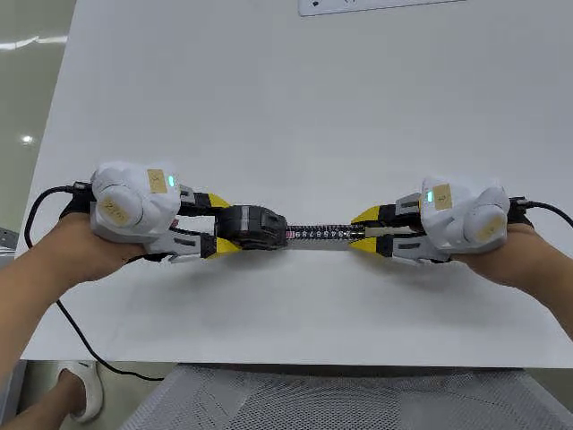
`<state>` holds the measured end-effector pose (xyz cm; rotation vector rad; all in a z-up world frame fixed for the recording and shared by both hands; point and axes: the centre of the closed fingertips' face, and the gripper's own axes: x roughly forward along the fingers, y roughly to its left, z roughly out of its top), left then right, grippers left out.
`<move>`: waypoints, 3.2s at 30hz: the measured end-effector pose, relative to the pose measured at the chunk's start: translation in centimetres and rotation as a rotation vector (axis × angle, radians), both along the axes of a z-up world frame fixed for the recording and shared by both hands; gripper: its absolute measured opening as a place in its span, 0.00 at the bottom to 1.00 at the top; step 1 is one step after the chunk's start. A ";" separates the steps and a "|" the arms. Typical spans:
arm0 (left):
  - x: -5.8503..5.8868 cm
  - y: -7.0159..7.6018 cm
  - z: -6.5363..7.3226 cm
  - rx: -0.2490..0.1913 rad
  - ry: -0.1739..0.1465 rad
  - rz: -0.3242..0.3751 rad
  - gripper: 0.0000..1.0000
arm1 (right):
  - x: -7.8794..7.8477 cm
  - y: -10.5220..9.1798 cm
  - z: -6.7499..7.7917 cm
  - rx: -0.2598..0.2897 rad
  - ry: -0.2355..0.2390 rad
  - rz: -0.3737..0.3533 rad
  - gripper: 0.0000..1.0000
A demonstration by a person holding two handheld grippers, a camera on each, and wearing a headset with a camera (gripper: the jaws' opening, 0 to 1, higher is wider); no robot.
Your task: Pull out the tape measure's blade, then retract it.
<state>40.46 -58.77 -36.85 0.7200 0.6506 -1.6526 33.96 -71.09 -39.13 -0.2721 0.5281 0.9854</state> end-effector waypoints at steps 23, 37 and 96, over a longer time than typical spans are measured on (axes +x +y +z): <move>0.0 -0.3 0.0 -0.009 0.004 0.010 0.27 | -2.5 -6.7 -0.6 -0.081 0.041 -0.048 0.12; -0.1 -0.3 0.1 -0.011 -0.001 0.011 0.27 | -4.0 -9.7 -0.7 -0.129 0.049 -0.066 0.12; -0.1 -0.6 0.0 -0.002 0.005 0.050 0.29 | -5.1 -12.3 -1.1 -0.150 0.117 -0.102 0.15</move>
